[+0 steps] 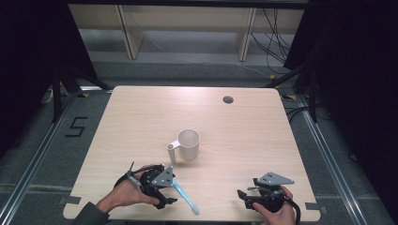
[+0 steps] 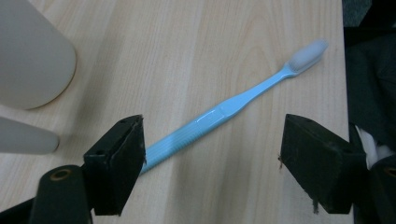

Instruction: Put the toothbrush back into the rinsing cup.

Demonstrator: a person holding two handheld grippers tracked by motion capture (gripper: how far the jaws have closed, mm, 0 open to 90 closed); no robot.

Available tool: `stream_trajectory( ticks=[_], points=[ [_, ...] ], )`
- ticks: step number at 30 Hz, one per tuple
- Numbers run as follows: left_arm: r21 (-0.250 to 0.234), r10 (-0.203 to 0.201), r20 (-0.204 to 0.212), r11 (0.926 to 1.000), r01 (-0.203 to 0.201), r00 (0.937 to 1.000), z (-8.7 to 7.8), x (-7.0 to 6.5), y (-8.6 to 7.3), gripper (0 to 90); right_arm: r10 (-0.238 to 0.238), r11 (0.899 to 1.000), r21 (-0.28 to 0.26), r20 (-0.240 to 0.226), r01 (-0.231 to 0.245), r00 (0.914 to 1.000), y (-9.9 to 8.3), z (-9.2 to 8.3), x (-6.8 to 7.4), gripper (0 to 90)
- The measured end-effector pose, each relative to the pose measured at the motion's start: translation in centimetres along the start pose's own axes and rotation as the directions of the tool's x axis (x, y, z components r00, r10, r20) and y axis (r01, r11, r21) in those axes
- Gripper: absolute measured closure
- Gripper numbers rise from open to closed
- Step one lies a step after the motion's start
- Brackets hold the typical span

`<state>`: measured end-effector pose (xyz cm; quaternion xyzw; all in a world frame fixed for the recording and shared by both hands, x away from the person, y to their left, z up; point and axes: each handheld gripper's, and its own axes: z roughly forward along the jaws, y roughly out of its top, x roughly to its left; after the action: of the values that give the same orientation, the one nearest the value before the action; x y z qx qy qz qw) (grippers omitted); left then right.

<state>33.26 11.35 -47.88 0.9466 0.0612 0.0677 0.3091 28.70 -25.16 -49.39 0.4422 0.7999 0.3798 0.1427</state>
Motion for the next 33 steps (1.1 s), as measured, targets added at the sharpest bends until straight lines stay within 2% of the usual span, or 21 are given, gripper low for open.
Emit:
stream_trajectory(
  ticks=[1,2,3,5,6,10,13,14,16,17,19,20,21,22,25,27,28,29,33],
  points=[
    [0.007,0.001,0.01,1.0,-0.001,1.0,0.2,0.0,0.2,22.4,0.019,1.0,0.004,-0.002,-0.019,0.9998,0.0,-0.1,0.1,22.9],
    [0.023,0.015,0.009,0.9996,-0.015,0.9998,0.4,0.2,0.4,22.7,-0.005,1.0,0.001,0.001,0.005,1.0,0.0,-0.1,-0.1,23.0],
    [0.023,0.011,0.014,0.9997,-0.011,0.9998,0.6,0.2,0.5,23.5,-0.005,1.0,-0.001,0.0,0.005,1.0,0.0,-0.1,-0.1,23.0],
    [0.045,0.029,0.029,0.9985,-0.03,0.9991,0.9,0.4,0.8,26.0,0.022,1.0,0.008,-0.005,-0.022,0.9997,0.0,-0.1,0.1,23.0],
    [0.072,0.056,0.033,0.9957,-0.058,0.9979,1.0,0.6,1.0,27.3,0.04,0.999,0.02,-0.001,-0.04,0.9992,-0.1,-0.1,0.3,23.0],
    [0.116,0.079,0.054,0.9897,-0.085,0.9954,1.4,1.0,1.5,30.1,0.019,1.0,0.012,-0.007,-0.019,0.9998,0.0,-0.1,0.2,23.1],
    [0.127,0.087,0.069,0.9873,-0.095,0.9938,1.6,1.1,1.8,33.1,0.006,1.0,0.005,-0.006,-0.006,1.0,0.0,-0.1,0.0,23.3],
    [0.136,0.098,0.075,0.9848,-0.108,0.9924,1.7,1.2,1.9,33.9,0.02,1.0,0.01,-0.012,-0.02,0.9997,0.0,-0.1,0.1,23.2],
    [0.151,0.11,0.081,0.9811,-0.121,0.9906,1.9,1.3,1.9,36.4,0.02,1.0,0.019,-0.011,-0.02,0.9997,-0.1,-0.2,0.1,23.3],
    [0.16,0.112,0.086,0.9793,-0.125,0.99,1.9,1.3,2.0,36.8,-0.002,1.0,0.017,0.001,0.002,1.0,0.0,-0.2,-0.1,23.3],
    [0.167,0.116,0.093,0.9772,-0.131,0.9888,2.1,1.5,2.0,40.5,0.021,1.0,0.014,-0.011,-0.021,0.9997,0.0,-0.2,0.1,23.4],
    [0.164,0.109,0.093,0.9787,-0.123,0.9897,2.2,1.6,1.9,40.7,0.014,1.0,0.011,-0.013,-0.014,0.9998,0.0,-0.1,0.0,23.5],
    [0.173,0.111,0.1,0.9767,-0.127,0.9888,2.3,1.6,1.9,41.1,0.012,1.0,0.015,-0.016,-0.012,0.9998,0.0,-0.1,0.0,23.5],
    [0.178,0.115,0.104,0.975,-0.132,0.9879,2.3,1.7,1.9,42.8,0.038,0.999,0.021,-0.012,-0.038,0.9992,-0.1,-0.2,0.2,23.5],
    [0.182,0.113,0.106,0.9744,-0.131,0.9879,2.5,1.8,1.9,45.2,-0.013,1.0,0.003,-0.011,0.013,0.9998,0.0,-0.1,-0.1,23.7],
    [0.189,0.12,0.111,0.972,-0.14,0.9865,2.5,1.9,2.0,47.2,0.022,1.0,0.019,-0.017,-0.022,0.9996,-0.1,-0.1,0.1,23.7],
    [0.193,0.124,0.113,0.9705,-0.144,0.9859,2.6,1.9,2.0,47.9,-0.003,1.0,0.018,-0.002,0.003,1.0,0.0,-0.2,-0.1,23.7],
    [0.197,0.131,0.115,0.9686,-0.151,0.9848,2.6,1.9,2.0,49.5,0.018,1.0,0.019,-0.01,-0.017,0.9998,0.0,-0.2,0.0,23.8],
    [0.204,0.154,0.123,0.9629,-0.177,0.9804,2.6,2.0,2.1,54.6,0.019,1.0,0.02,-0.014,-0.018,0.9997,-0.1,-0.2,0.1,23.9]
  ],
)
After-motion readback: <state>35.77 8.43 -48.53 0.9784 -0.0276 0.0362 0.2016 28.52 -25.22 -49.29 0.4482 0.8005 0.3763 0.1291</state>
